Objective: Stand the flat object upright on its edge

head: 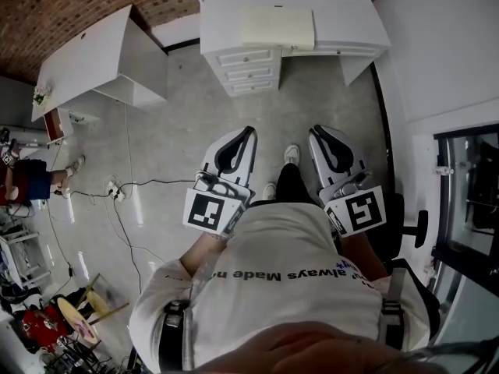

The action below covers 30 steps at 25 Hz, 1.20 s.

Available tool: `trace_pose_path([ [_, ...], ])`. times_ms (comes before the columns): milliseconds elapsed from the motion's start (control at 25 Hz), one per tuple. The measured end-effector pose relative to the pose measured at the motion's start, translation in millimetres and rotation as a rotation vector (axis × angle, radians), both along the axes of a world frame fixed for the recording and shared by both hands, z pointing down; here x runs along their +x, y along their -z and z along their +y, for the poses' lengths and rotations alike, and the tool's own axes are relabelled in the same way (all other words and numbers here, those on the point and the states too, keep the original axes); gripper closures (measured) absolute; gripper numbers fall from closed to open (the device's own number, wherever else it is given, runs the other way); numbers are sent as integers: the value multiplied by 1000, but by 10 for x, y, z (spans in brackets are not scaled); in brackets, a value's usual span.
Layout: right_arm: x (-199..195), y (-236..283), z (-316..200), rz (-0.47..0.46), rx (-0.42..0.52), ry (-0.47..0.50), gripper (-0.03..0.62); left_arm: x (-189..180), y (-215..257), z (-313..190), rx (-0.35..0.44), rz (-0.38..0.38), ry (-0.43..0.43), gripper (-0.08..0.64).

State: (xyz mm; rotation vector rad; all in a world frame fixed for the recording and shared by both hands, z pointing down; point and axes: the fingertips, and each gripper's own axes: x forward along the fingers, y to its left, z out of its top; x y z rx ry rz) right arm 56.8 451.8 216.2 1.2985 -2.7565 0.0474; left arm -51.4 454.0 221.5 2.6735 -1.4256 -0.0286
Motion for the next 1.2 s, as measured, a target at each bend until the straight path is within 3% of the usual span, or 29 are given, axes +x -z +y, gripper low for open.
trace_pose_path([
  [720, 596, -71, -1401, -12, -23, 24, 557, 597, -41, -1431, -7, -28, 16, 548],
  [1200, 928, -133, -2132, -19, -37, 61, 558, 951, 35, -2151, 38, 4, 38, 548],
])
